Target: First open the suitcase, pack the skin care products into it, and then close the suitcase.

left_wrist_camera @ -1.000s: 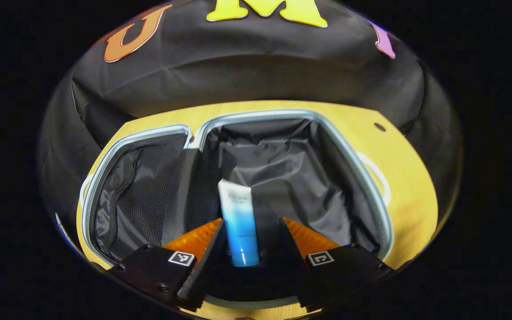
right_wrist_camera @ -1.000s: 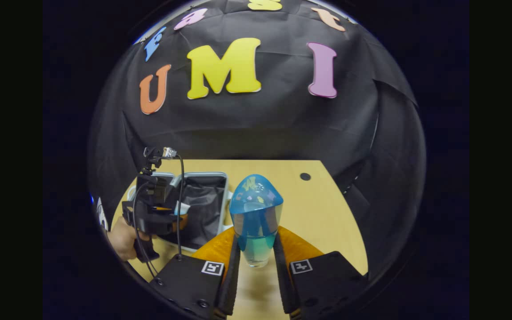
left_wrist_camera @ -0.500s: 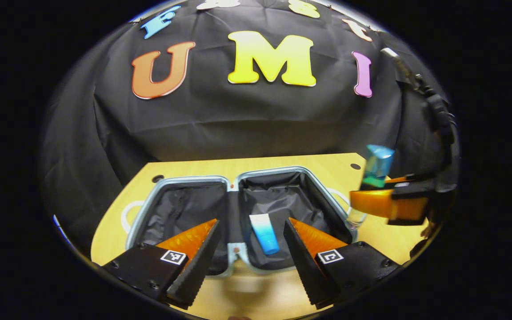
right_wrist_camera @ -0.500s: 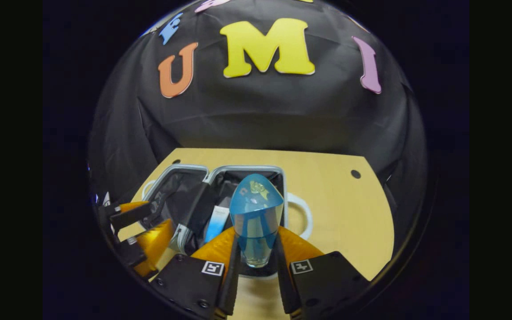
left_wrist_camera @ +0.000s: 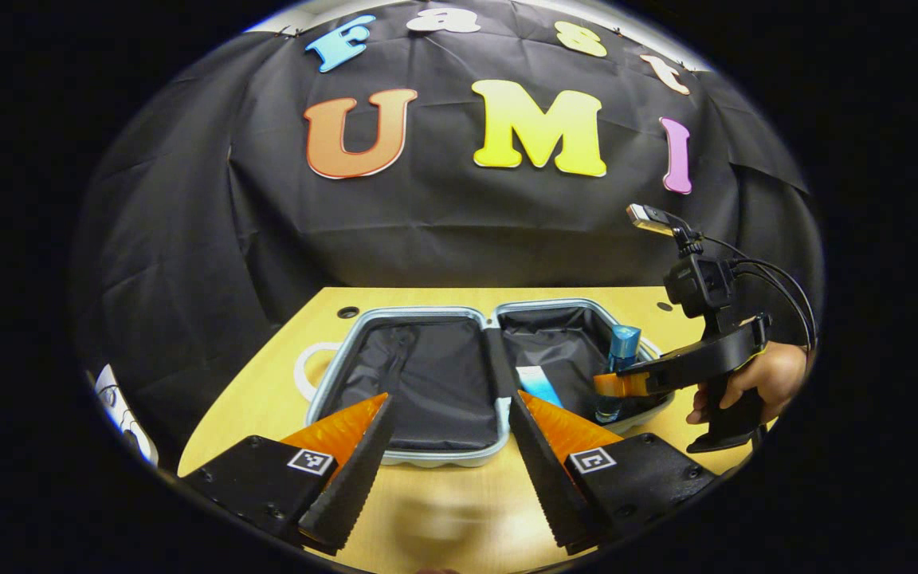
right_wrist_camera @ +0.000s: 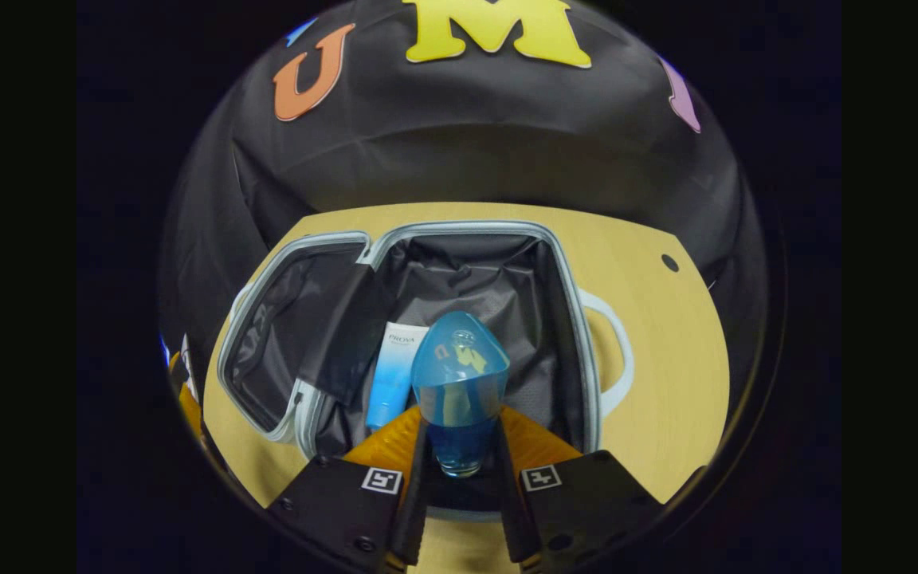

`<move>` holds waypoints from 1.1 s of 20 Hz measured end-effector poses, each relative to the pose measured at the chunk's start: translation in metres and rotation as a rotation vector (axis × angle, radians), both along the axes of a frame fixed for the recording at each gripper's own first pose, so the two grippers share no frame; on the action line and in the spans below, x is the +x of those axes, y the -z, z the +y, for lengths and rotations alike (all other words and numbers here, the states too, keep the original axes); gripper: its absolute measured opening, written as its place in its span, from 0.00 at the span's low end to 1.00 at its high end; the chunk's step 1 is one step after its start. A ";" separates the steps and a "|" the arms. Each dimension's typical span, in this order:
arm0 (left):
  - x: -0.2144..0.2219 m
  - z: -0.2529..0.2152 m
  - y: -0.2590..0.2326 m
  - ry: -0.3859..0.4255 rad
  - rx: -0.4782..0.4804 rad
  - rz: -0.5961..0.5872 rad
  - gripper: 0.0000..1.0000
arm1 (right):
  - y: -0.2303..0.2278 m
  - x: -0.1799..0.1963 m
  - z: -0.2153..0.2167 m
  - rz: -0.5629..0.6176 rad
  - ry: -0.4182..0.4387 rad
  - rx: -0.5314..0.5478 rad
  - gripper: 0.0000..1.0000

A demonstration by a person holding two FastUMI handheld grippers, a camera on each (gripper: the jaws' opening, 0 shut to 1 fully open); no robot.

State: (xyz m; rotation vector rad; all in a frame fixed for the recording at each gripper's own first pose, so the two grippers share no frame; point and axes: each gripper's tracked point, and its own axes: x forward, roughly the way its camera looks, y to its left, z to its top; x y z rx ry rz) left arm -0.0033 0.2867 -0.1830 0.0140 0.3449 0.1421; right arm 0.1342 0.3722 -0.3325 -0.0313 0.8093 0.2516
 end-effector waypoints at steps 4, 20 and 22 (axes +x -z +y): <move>0.001 0.042 0.007 -0.086 -0.036 -0.003 0.92 | 0.003 0.026 0.006 0.010 0.047 0.002 0.37; 0.042 0.216 0.056 -0.365 -0.375 -0.016 0.97 | 0.044 0.043 0.000 0.140 0.153 -0.110 0.41; 0.043 0.221 0.065 -0.379 -0.407 -0.003 0.97 | 0.038 0.044 0.009 0.139 0.137 -0.056 0.55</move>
